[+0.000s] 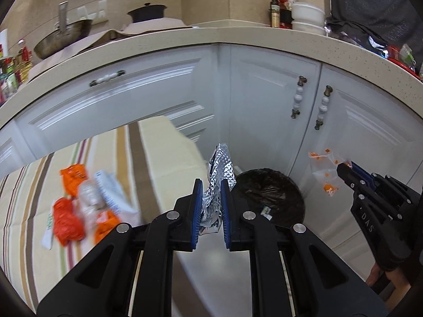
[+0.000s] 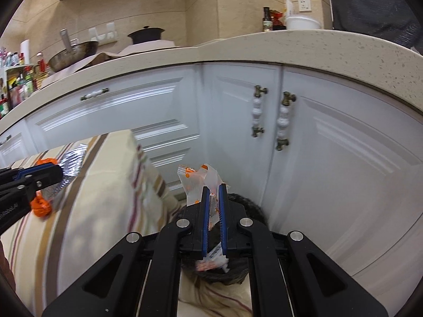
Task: Collect trash
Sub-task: 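Carry the bag to the bin with the right tool while the left tool grasps the foil wrapper, then open both tools over the bin to drop the bag and foil wrapper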
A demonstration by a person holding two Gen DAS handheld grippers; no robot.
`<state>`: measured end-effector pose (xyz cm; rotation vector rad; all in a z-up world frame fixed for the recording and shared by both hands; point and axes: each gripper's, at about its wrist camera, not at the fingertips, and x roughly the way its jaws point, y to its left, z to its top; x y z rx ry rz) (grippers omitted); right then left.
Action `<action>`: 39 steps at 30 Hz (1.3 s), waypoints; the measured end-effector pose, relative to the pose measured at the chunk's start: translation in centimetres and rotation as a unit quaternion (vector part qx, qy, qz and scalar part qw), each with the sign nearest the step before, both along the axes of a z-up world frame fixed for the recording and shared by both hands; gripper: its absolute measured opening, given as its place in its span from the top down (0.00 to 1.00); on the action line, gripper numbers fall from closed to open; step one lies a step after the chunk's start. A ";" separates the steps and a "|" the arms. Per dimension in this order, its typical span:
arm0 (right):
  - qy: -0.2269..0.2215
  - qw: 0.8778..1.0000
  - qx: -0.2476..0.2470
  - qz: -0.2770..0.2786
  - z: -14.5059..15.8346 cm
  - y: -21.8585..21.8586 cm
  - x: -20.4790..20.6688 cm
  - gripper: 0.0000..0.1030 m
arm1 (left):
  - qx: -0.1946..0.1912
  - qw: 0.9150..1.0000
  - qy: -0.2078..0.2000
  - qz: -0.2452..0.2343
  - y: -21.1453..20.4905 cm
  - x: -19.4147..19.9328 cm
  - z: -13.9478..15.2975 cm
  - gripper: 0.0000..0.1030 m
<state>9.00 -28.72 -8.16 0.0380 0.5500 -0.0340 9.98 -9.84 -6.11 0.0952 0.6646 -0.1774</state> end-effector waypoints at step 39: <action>0.032 0.999 0.018 -0.039 -4.7 -4.8 7.0 0.63 | 0.011 0.999 0.049 -0.005 -5.4 8.6 -3.6 0.56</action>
